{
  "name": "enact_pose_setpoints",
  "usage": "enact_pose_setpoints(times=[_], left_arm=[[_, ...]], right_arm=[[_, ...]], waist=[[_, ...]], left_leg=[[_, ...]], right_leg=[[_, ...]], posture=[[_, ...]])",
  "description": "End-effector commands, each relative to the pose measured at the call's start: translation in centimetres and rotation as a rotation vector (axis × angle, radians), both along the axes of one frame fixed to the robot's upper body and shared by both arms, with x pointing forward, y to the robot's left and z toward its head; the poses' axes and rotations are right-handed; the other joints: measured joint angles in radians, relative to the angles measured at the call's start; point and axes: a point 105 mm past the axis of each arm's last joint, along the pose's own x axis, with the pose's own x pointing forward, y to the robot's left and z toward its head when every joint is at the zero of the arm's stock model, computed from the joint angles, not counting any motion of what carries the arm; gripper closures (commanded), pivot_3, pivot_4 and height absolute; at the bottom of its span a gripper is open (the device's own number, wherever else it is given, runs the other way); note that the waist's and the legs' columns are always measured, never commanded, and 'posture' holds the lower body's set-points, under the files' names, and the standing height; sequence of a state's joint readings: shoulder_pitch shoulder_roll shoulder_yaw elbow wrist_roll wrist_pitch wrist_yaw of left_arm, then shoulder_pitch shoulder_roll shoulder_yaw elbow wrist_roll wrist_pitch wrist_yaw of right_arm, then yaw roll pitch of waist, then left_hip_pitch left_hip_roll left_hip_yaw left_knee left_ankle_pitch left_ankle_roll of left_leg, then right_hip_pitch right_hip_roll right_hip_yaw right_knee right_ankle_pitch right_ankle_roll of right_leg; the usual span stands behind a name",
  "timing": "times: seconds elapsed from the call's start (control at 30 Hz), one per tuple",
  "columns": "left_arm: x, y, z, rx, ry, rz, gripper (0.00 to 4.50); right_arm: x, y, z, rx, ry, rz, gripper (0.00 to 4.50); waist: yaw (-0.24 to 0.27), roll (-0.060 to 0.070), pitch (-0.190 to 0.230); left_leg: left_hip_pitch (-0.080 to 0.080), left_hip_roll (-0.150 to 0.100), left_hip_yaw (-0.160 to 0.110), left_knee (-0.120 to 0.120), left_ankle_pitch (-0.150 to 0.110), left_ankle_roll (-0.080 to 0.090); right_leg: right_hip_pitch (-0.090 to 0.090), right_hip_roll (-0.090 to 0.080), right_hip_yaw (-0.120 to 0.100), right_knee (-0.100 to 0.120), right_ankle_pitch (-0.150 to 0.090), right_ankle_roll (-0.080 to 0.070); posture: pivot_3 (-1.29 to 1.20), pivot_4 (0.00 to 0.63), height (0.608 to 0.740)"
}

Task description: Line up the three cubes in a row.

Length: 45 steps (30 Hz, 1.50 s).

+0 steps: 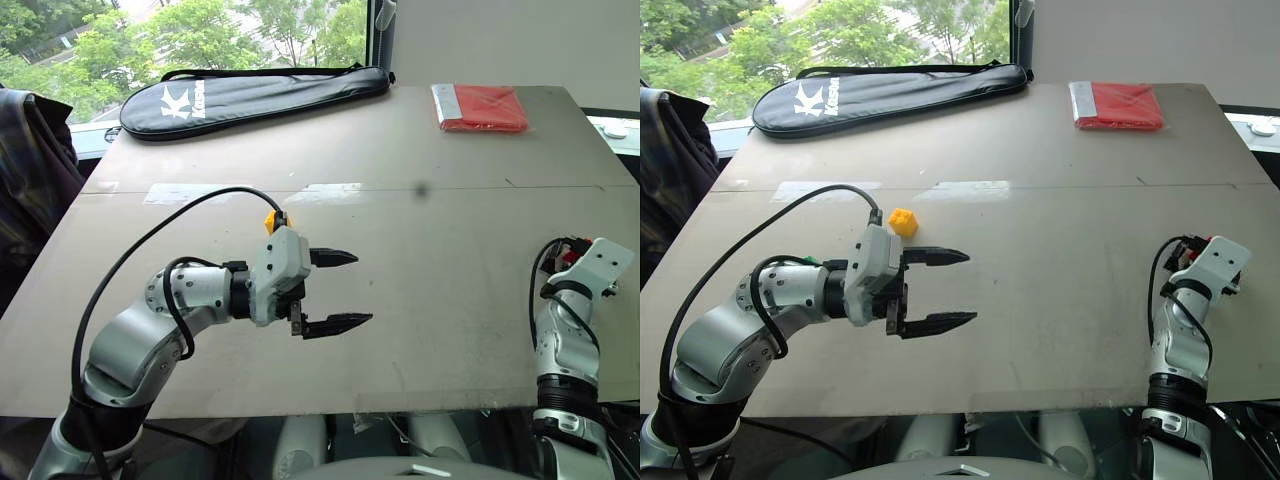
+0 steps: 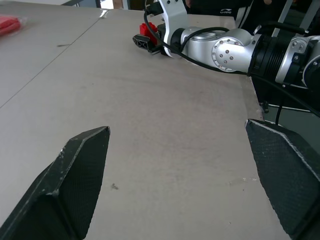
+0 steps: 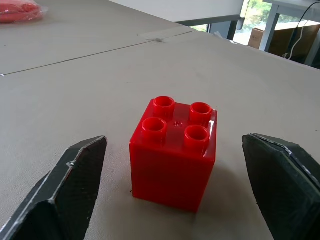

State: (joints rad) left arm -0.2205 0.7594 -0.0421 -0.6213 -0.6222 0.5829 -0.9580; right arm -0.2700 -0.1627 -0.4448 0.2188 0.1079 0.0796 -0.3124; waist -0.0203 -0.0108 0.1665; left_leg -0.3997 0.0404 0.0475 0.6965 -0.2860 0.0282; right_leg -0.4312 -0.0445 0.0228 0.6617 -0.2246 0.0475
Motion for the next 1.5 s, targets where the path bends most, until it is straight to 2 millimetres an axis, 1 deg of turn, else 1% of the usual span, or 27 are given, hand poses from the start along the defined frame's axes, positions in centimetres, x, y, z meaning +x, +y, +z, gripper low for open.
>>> enact_pose_setpoints(times=[0.03, 0.1, 0.13, 0.27, 0.33, 0.43, 0.5, 0.6, 0.7, 0.77, 0.8, 0.87, 0.9, 0.93, 1.0, 1.1, 1.13, 1.2, 1.37, 1.5], left_arm=[[-0.5, 0.0, 0.7, 0.001, -0.053, -0.011, 0.00], [-0.5, 0.0, 0.6, 0.001, -0.055, -0.008, 0.00], [-0.5, 0.0, 0.6, 0.001, -0.056, -0.006, 0.00], [-0.6, 0.0, 0.5, 0.001, -0.057, -0.003, 0.00], [-0.6, 0.1, 0.3, 0.004, -0.052, 0.003, 0.00], [-0.6, 0.3, -0.2, 0.006, -0.036, 0.014, 0.00], [-0.7, 0.5, -0.4, 0.008, -0.029, 0.017, 0.00], [-0.6, 0.6, -0.6, 0.008, -0.020, 0.027, 0.00], [-0.6, 0.7, -0.5, 0.008, -0.011, 0.038, 0.00], [-0.7, 0.4, -0.2, 0.002, -0.012, 0.043, 0.00], [-0.7, 0.3, 0.0, -0.002, -0.014, 0.048, 0.00], [-0.6, 0.2, 0.1, -0.008, -0.013, 0.062, 0.00], [-0.6, 0.1, 0.0, -0.008, -0.014, 0.069, 0.00], [-0.6, 0.0, 0.0, -0.007, -0.014, 0.073, 0.00], [-0.5, 0.0, 0.0, -0.002, -0.017, 0.089, 0.00], [-0.4, -0.1, 0.0, 0.006, -0.021, 0.101, 0.00], [-0.5, -0.2, 0.0, 0.005, -0.019, 0.100, 0.00], [-0.6, -0.3, 0.0, 0.002, -0.016, 0.098, 0.00], [-0.7, -0.1, -0.2, 0.015, -0.010, 0.091, 0.00], [-0.8, 0.5, -0.5, 0.028, -0.007, 0.090, 0.00]], right_arm=[[-0.1, -0.6, 0.5, -0.016, -0.017, -0.030, 1.99], [0.0, -0.5, 0.5, -0.014, -0.017, -0.028, 2.88], [0.1, -0.4, 0.6, -0.016, -0.019, -0.015, 3.22], [0.4, 0.2, 0.8, -0.012, -0.026, 0.056, 3.21], [0.6, 1.0, 1.1, -0.022, -0.034, 0.139, 3.21], [0.7, 3.0, 1.8, -0.042, -0.047, 0.310, 3.21], [0.6, 3.8, 2.0, -0.036, -0.049, 0.369, 3.21], [0.5, 5.8, 3.0, -0.054, -0.079, 0.529, 3.21], [0.1, 7.8, 3.7, -0.061, -0.109, 0.727, 3.21], [-0.8, 9.7, 4.3, -0.052, -0.173, 0.958, 3.21], [-1.3, 10.3, 4.3, -0.050, -0.181, 1.055, 3.21], [-2.0, 11.1, 3.8, -0.074, -0.168, 1.213, 3.21], [-2.7, 11.8, 3.6, -0.096, -0.160, 1.352, 3.21], [-3.3, 12.2, 3.5, -0.111, -0.159, 1.455, 3.21], [-4.1, 12.7, 3.0, -0.153, -0.119, 1.640, 3.21], [-4.6, 13.0, 2.9, -0.192, -0.112, 1.801, 3.21], [-4.8, 13.3, 2.9, -0.210, -0.094, 1.885, 3.21], [-4.9, 13.5, 2.8, -0.234, -0.068, 1.995, 3.21], [-4.8, 14.8, 3.0, -0.271, -0.015, 2.183, 3.21], [-4.9, 15.3, 2.8, -0.294, 0.022, 2.247, 3.21]], waist=[[0.000, 0.000, 0.000], [0.000, 0.000, 0.000], [0.000, 0.000, 0.000], [-0.001, 0.000, 0.000], [-0.001, 0.000, 0.000], [-0.002, 0.000, 0.000], [-0.005, 0.000, 0.000], [-0.007, 0.000, 0.000], [-0.008, 0.000, 0.000], [-0.007, 0.000, 0.000], [-0.006, 0.000, 0.000], [-0.005, -0.001, 0.001], [-0.003, -0.001, 0.001], [-0.003, -0.001, 0.001], [-0.002, -0.001, 0.001], [-0.001, -0.001, 0.001], [0.000, -0.002, 0.001], [0.002, -0.002, 0.001], [0.008, -0.002, 0.002], [0.009, -0.003, 0.002]], left_leg=[[0.000, 0.000, 0.000, 0.000, 0.000, 0.000], [0.000, 0.000, 0.000, 0.000, 0.000, 0.000], [0.000, 0.000, 0.000, 0.000, 0.000, 0.000], [0.000, 0.000, 0.000, 0.000, 0.000, 0.000], [0.000, 0.000, 0.000, 0.000, 0.000, 0.000], [0.000, 0.000, 0.000, -0.001, 0.000, 0.000], [0.000, 0.001, 0.000, -0.001, 0.000, 0.000], [0.001, 0.001, 0.000, -0.001, 0.000, 0.000], [0.001, 0.001, 0.000, -0.001, 0.000, 0.000], [0.001, 0.001, 0.000, -0.001, 0.000, 0.000], [0.001, 0.001, 0.000, -0.001, 0.000, 0.000], [0.001, 0.001, -0.001, -0.001, 0.000, 0.000], [0.001, 0.001, 0.000, -0.001, 0.000, 0.000], [0.001, 0.001, 0.000, -0.001, 0.000, 0.000], [0.002, 0.001, 0.000, -0.001, 0.000, 0.000], [0.003, 0.001, 0.000, -0.001, 0.000, 0.000], [0.003, 0.001, 0.000, -0.001, 0.000, 0.000], [0.004, 0.001, 0.000, -0.001, 0.000, 0.000], [0.003, 0.001, 0.000, -0.001, 0.000, 0.000], [0.002, 0.001, 0.000, -0.001, 0.000, 0.000]], right_leg=[[0.000, 0.000, 0.000, 0.000, 0.000, 0.000], [0.000, 0.000, 0.000, 0.000, 0.000, 0.000], [0.000, 0.000, 0.000, 0.000, 0.000, 0.000], [0.000, 0.000, 0.000, 0.000, 0.000, 0.000], [0.000, 0.000, 0.000, 0.000, 0.000, 0.000], [0.000, 0.000, 0.000, 0.000, 0.000, 0.000], [0.000, 0.001, 0.000, 0.000, 0.000, 0.000], [0.000, 0.001, 0.000, 0.000, 0.000, 0.000], [0.000, 0.001, 0.000, 0.000, -0.001, 0.002], [0.000, 0.001, 0.000, 0.000, -0.001, 0.002], [0.000, 0.001, 0.000, -0.001, -0.001, 0.002], [0.000, 0.001, 0.000, -0.001, -0.001, 0.002], [0.000, 0.001, 0.000, -0.001, -0.001, 0.002], [0.000, 0.001, 0.000, -0.001, -0.001, 0.002], [0.001, 0.001, 0.000, -0.001, -0.001, 0.002], [0.002, 0.001, 0.000, -0.001, -0.001, 0.002], [0.002, 0.001, 0.000, 0.000, -0.001, 0.002], [0.002, 0.002, 0.000, 0.000, -0.001, 0.002], [0.002, 0.002, -0.001, 0.000, 0.000, 0.000], [0.002, 0.002, -0.001, -0.001, 0.000, -0.001]], posture=[[0.00, 0.150, 0.708], [0.00, 0.150, 0.708], [0.00, 0.150, 0.708], [0.00, 0.150, 0.708], [0.00, 0.150, 0.708], [0.00, 0.150, 0.708], [0.00, 0.150, 0.708], [0.00, 0.150, 0.708], [0.00, 0.150, 0.708], [0.00, 0.150, 0.708], [0.00, 0.150, 0.708], [0.00, 0.150, 0.708], [0.00, 0.150, 0.708], [0.00, 0.150, 0.708], [0.00, 0.150, 0.708], [0.00, 0.150, 0.708], [0.00, 0.150, 0.708], [0.00, 0.150, 0.708], [0.00, 0.150, 0.708], [0.00, 0.150, 0.708]])
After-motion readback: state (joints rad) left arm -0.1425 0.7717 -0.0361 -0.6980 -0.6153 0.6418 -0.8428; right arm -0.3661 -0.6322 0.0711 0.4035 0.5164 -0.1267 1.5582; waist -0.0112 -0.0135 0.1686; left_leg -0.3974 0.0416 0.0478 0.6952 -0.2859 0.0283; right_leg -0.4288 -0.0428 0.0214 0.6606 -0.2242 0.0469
